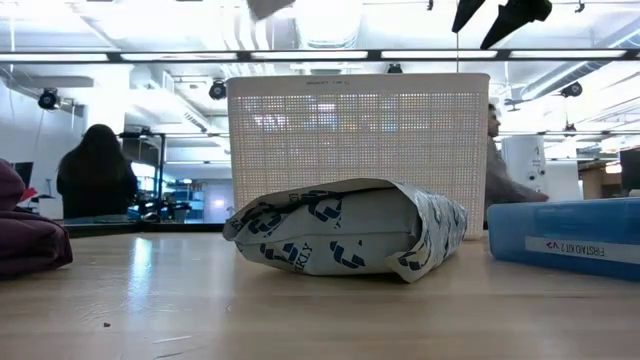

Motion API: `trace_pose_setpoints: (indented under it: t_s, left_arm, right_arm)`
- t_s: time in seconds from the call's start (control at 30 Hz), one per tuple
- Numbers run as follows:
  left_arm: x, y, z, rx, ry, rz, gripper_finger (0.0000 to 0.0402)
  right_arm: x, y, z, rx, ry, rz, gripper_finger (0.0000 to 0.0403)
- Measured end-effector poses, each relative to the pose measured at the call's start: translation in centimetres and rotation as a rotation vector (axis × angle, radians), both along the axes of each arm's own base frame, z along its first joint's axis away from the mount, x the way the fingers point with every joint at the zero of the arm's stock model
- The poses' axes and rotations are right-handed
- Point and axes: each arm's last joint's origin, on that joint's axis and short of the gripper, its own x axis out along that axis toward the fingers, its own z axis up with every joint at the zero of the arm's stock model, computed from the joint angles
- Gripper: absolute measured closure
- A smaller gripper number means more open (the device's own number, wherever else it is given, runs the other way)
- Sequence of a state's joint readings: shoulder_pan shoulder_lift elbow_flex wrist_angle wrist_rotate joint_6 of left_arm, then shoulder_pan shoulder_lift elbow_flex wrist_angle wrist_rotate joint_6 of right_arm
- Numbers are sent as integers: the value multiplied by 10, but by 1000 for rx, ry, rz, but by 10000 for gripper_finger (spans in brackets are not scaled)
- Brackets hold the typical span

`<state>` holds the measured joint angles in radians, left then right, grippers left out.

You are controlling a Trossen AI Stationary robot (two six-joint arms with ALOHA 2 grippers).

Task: Pick & place medical supplies in basket/bin
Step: Put the white pill bottle into the white bin, then put the pink bandage into the white bin

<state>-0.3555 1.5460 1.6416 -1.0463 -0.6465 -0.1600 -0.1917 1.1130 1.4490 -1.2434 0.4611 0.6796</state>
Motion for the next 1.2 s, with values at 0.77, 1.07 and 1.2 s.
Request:
trace_pose_setpoints:
  t_s: [0.77, 1.07, 1.2]
  left_arm:
    - [8, 154, 35, -236, -266, 243, 120]
    - [-22, 68, 25, -453, -118, 103, 119]
    - [-29, 46, 9, -477, -133, 154, 119]
  right_arm:
    - [4, 17, -1, 8, 34, 181, 37]
    - [-16, 47, -40, 327, 344, 267, 37]
    - [-22, 70, -70, 538, 437, 303, 37]
